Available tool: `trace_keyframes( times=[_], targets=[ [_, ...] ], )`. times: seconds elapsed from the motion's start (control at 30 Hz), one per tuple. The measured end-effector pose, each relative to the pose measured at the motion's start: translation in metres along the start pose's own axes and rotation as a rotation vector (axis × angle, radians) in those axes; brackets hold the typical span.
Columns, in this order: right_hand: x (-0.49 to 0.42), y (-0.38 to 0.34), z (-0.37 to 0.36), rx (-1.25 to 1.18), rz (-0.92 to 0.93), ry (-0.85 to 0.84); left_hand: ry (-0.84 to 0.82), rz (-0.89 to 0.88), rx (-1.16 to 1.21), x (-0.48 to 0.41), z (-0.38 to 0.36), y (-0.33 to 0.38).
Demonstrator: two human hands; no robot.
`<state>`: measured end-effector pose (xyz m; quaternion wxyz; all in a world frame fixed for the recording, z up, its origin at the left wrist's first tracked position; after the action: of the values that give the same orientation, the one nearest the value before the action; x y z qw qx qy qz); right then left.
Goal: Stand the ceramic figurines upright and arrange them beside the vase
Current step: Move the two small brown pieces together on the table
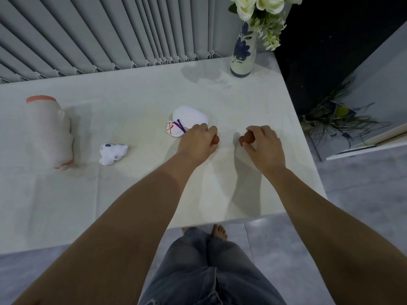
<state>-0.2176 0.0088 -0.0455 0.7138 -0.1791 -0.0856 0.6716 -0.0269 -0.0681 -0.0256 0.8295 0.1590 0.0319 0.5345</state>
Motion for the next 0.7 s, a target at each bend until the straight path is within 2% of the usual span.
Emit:
trace_keyframes(
  times=[0.1, 0.3, 0.47, 0.7],
  targets=[
    [-0.005, 0.0, 0.002, -0.1, 0.006, 0.001, 0.0, 0.013, 0.033, -0.002, 0.001, 0.002],
    [-0.028, 0.0, 0.014, -0.305, -0.092, 0.019, -0.005, 0.093, 0.266, -0.024, 0.009, 0.005],
    [-0.047, 0.007, 0.019, -0.315, -0.126, -0.028, 0.072, 0.056, 0.142, -0.051, 0.015, 0.011],
    [-0.065, 0.018, 0.016, -0.259, -0.097, -0.094, -0.008, -0.024, -0.019, -0.078, 0.017, 0.018]
  ],
)
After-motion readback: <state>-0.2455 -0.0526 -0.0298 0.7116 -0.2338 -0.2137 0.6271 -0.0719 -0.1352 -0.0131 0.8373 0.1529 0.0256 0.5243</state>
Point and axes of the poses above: each hand's wrist, its own x-axis away from the middle knuckle, its own z-axis out of the back of the hand, y = z × x, the point moved 2 cm from there along -x, towards the middle knuckle, and after that the axes turned 10 degrees about z, right-handed, at the moved point
